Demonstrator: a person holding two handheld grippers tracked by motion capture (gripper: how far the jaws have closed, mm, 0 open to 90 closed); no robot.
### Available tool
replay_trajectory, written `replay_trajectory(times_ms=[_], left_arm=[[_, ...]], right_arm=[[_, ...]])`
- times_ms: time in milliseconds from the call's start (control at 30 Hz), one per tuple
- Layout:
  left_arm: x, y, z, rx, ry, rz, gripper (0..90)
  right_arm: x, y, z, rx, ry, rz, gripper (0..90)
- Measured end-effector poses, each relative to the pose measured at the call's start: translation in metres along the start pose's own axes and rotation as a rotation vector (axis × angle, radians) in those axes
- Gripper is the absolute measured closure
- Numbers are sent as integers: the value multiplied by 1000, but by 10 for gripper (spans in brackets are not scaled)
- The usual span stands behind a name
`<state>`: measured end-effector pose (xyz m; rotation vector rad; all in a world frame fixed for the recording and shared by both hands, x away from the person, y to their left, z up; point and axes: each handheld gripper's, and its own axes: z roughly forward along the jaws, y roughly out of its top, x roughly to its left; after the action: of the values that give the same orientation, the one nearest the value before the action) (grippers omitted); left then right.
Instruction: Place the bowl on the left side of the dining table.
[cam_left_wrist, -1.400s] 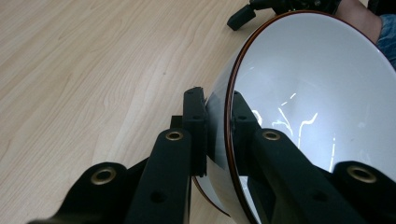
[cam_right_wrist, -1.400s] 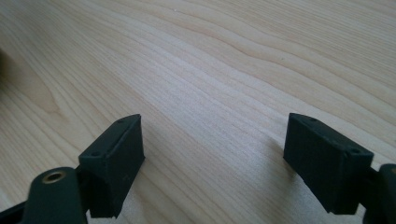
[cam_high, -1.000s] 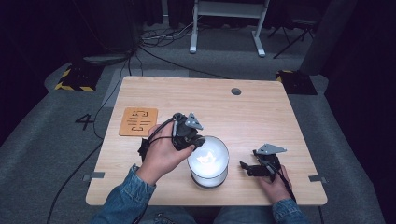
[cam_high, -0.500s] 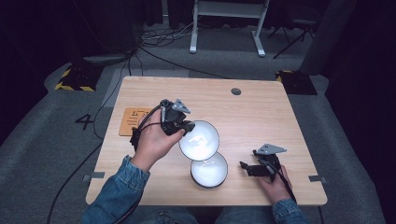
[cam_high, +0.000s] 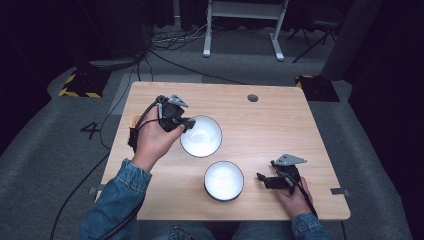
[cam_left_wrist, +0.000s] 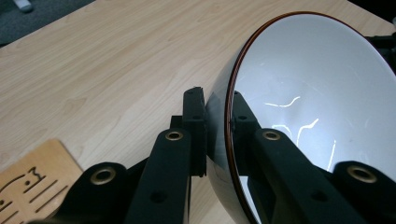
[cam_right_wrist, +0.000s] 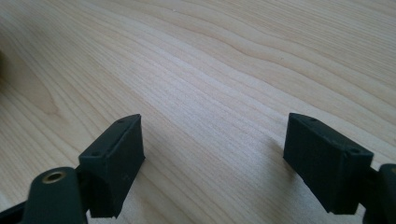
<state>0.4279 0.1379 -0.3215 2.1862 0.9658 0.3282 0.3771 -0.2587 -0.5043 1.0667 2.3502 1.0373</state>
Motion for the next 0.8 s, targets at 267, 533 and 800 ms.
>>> replay_trajectory(times_ms=[267, 533, 800], left_arm=[[28, -2, 1, 4, 50, -57, 816], [54, -3, 1, 19, 78, -101, 816], [74, -4, 2, 24, 111, -150, 816]], right_arm=[[0, 0, 0, 0, -1, 1, 205], [0, 0, 0, 0, 0, 1, 205], [0, 0, 0, 0, 0, 2, 205]])
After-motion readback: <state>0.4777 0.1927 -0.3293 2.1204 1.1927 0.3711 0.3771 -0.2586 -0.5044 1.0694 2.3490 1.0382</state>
